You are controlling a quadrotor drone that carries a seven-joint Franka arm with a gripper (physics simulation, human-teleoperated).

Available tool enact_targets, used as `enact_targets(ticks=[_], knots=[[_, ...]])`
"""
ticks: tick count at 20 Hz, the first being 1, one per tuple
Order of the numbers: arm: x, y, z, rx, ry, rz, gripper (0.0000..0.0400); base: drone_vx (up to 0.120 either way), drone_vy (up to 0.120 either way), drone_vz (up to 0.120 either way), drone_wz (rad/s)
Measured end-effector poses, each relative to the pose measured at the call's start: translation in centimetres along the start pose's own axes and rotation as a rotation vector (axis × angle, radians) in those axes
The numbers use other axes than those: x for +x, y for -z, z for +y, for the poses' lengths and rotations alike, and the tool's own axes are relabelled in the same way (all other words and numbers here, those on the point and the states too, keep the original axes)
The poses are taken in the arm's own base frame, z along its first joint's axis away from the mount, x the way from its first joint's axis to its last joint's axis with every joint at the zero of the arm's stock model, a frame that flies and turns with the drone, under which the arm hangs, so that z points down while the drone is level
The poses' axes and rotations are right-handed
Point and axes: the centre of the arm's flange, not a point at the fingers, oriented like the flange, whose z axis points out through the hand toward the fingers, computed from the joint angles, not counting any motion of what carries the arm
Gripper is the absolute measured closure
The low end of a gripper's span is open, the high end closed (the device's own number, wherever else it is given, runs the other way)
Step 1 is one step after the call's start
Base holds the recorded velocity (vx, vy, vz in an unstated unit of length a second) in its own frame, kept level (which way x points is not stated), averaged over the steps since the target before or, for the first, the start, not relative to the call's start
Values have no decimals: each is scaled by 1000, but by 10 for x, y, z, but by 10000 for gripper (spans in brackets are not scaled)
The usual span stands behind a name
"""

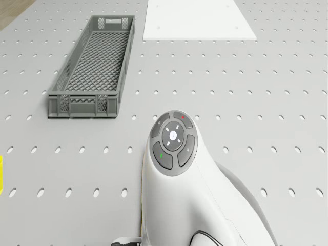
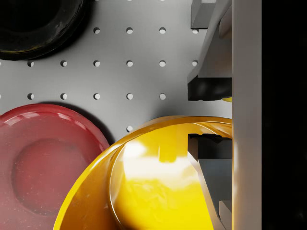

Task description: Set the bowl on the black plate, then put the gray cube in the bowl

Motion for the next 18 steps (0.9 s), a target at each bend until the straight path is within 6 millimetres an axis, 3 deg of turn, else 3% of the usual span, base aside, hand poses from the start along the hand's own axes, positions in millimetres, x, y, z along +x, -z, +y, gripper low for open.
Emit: enact_targets(ticks=[18], knots=[[0, 0, 0, 0, 0, 0, 300, -120, 120, 0, 0]])
